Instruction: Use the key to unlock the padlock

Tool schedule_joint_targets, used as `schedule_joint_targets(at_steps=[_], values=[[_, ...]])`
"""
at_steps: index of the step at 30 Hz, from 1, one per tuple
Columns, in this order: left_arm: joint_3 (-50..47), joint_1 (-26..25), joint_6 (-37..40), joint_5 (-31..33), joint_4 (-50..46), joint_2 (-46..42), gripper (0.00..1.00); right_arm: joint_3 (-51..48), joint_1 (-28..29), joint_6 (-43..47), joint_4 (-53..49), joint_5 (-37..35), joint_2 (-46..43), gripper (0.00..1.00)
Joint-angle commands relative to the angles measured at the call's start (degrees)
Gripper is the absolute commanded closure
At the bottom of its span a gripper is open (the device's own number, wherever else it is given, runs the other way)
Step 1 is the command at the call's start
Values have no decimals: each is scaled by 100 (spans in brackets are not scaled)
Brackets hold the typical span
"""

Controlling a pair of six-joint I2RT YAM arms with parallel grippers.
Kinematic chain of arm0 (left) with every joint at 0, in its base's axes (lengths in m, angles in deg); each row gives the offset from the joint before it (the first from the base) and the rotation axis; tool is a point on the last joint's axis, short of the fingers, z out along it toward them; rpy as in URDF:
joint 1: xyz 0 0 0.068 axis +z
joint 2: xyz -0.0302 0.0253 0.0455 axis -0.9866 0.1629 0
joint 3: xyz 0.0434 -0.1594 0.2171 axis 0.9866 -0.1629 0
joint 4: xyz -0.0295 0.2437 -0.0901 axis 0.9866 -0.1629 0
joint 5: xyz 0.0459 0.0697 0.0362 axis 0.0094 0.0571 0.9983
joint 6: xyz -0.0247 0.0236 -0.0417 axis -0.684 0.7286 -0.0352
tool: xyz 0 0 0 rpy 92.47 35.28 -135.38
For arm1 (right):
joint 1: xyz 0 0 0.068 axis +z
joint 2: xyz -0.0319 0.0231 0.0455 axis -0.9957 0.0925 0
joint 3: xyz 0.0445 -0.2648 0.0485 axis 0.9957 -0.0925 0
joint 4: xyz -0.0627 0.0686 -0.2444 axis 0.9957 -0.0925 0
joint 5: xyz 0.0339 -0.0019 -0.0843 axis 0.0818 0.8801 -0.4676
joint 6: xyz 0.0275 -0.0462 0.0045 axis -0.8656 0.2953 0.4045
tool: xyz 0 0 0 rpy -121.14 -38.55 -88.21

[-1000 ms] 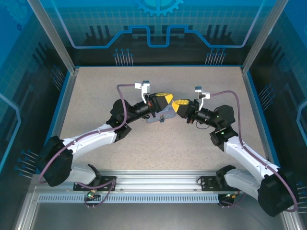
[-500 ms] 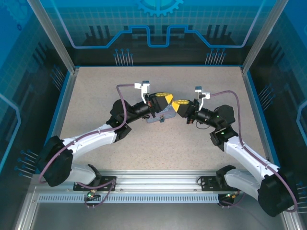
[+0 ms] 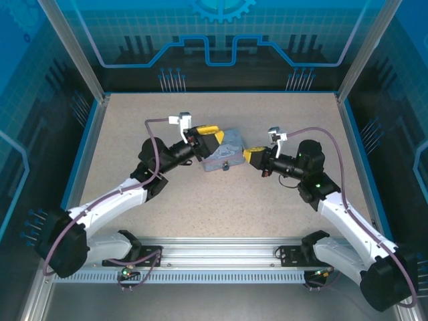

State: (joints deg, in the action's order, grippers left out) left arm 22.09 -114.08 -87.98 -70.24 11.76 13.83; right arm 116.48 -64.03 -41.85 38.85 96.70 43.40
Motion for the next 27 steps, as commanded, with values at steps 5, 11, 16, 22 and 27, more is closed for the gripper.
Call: schedule_joint_targets(at_steps=[5, 11, 16, 22, 27], values=[[-729, 1, -30, 205, -906, 140, 38, 432, -311, 893, -2018, -491, 961, 100], [-1189, -153, -551, 516, -627, 790, 29, 740, -345, 677, -1809, -343, 2064, 100], [-1319, -171, -1212, 551, 204, 1708, 24, 1209, -336, 430, -1583, -87, 2963, 100], [-1229, -171, -2031, 661, 1098, 2756, 22, 2078, -261, 369, -1891, -30, 3865, 100], [-1161, -183, -2182, 881, 1173, 3074, 22, 2621, -186, 256, -1974, -213, 4477, 100]])
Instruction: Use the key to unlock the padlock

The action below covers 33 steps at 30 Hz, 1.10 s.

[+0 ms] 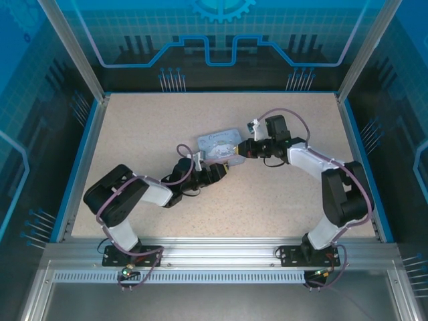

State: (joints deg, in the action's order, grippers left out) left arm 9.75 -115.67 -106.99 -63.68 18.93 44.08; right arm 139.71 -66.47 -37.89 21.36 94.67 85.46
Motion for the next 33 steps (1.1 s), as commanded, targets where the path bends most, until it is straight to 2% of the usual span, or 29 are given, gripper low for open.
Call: schedule_joint_targets(at_steps=[1, 9, 22, 27, 33], values=[[83, -27, -284, 260, 432, 58, 22, 428, 56, -177, -280, -59, 407, 100], [284, -22, -214, 473, 99, 146, 22, 1065, 28, -430, -554, -245, 1115, 100], [1012, -105, -157, 815, -861, 510, 20, 1557, -55, -167, -1377, -849, 1460, 100], [1262, -228, 135, 1147, -1357, 546, 18, 1532, -8, -136, -1418, -938, 1465, 100], [1296, -434, 521, 1632, -968, 807, 18, 1455, 24, -165, -1262, -883, 1485, 100]])
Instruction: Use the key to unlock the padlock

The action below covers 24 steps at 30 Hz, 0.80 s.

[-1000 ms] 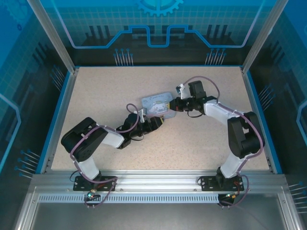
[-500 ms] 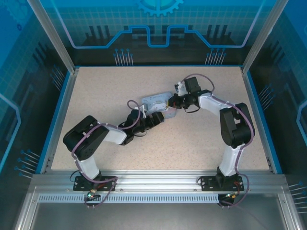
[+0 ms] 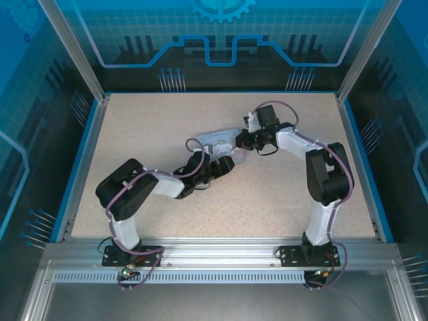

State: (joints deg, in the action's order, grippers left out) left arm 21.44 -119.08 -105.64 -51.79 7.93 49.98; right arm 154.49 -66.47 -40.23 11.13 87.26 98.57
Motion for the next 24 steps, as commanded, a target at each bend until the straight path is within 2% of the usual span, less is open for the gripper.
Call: schedule_joint_targets(at_steps=[1, 10, 24], values=[[127, -121, 430, 507, 212, 266, 18, -27, 24, 56, -221, -140, 175, 100], [127, -303, 782, 962, 616, 505, 17, -102, 51, 14, -28, -39, 199, 100], [329, -542, 1216, 2102, -129, 333, 12, -115, 84, -1, 10, -15, 214, 100]])
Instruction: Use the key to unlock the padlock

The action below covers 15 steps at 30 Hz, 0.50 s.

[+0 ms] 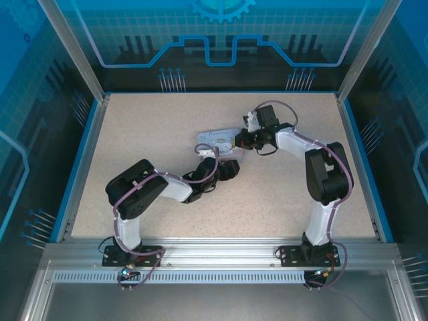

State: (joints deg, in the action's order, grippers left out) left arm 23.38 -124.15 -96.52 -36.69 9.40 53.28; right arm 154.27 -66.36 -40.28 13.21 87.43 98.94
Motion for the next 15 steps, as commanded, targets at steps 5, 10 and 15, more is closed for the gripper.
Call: schedule_joint_targets(at_steps=[5, 10, 15], values=[[26, -50, 529, 695, 171, 146, 11, -91, 125, 13, -164, -50, 159, 100], [-167, -103, 870, 710, 974, 370, 11, -49, 160, 12, -139, -24, 241, 100], [-194, -95, 966, 446, 1293, 497, 13, 5, 189, 13, -145, 1, 315, 100]])
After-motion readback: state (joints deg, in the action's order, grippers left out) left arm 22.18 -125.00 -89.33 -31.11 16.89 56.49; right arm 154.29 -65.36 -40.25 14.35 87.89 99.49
